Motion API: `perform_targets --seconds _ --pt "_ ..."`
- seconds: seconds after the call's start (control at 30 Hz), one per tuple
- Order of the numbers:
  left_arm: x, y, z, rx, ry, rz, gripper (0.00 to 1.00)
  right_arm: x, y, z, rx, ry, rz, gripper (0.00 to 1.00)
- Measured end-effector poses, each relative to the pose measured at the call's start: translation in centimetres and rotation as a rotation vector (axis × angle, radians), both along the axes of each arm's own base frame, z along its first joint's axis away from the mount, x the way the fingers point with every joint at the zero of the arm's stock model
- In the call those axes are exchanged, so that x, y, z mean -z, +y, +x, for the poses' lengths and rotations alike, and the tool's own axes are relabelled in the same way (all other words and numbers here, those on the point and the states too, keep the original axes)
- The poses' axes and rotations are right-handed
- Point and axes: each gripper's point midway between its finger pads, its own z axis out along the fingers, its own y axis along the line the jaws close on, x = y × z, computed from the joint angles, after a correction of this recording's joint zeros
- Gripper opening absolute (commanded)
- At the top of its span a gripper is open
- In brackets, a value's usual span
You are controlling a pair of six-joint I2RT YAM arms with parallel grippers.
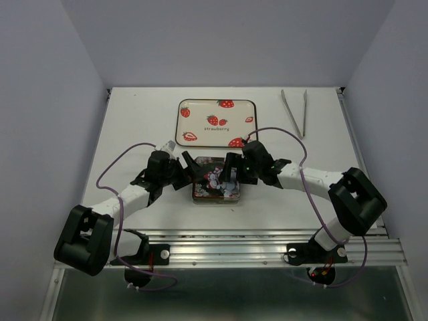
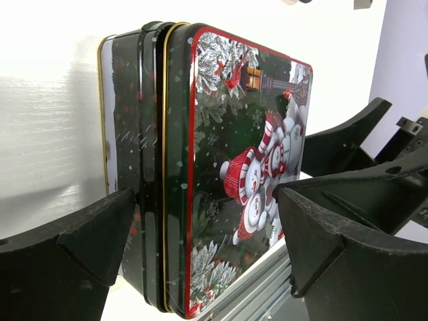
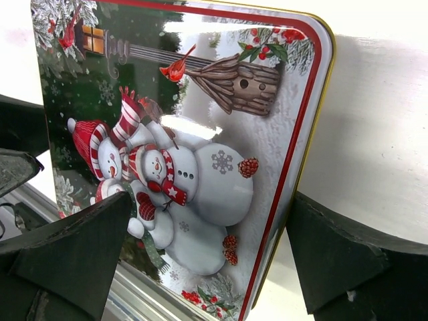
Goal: Pack the cookies
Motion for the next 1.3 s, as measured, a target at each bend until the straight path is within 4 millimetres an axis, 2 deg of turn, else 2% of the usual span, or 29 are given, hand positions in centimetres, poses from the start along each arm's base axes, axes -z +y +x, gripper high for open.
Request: perform_targets --seconds 0.3,0.43,0.67,0.93,0.97,1.1,1.17,1.3 --pt "1.1 0.8 -0.2 -0.029 0.034 0.045 0.99 -0.2 -0.9 0.8 0.040 -0.036 -0.062 1.00" --pt "1.5 1.1 -0.4 -0.036 0.045 0.067 0.98 -1.0 -1.2 1.0 0.041 -0.065 -0.065 1.00" --pt "1.9 1.8 -0.4 -0.058 0.060 0.103 0.89 -2.3 -1.6 1.5 0.052 -0.113 -0.077 1.00" --pt "1.5 2.8 -0.1 -0.101 0.054 0.157 0.67 -5.5 -3.3 2.4 0.101 -0.226 -0.105 1.00" --pt "1.6 2.8 -0.1 -0.100 0.056 0.158 0.61 -5.7 -3.4 2.5 0.103 -0.236 -0.107 1.00" --pt "1.3 2.6 0.1 -0.094 0.046 0.151 0.56 -5.8 -3.5 2.6 0.097 -0.245 -0.116 1.00" --pt "1.2 2.6 0.2 -0.092 0.044 0.149 0.56 -5.7 -3.4 2.6 0.091 -0.245 -0.118 0.94" --pt "1.5 2.7 0.0 -0.091 0.054 0.158 0.57 -5.1 -2.9 2.5 0.054 -0.229 -0.124 0.73"
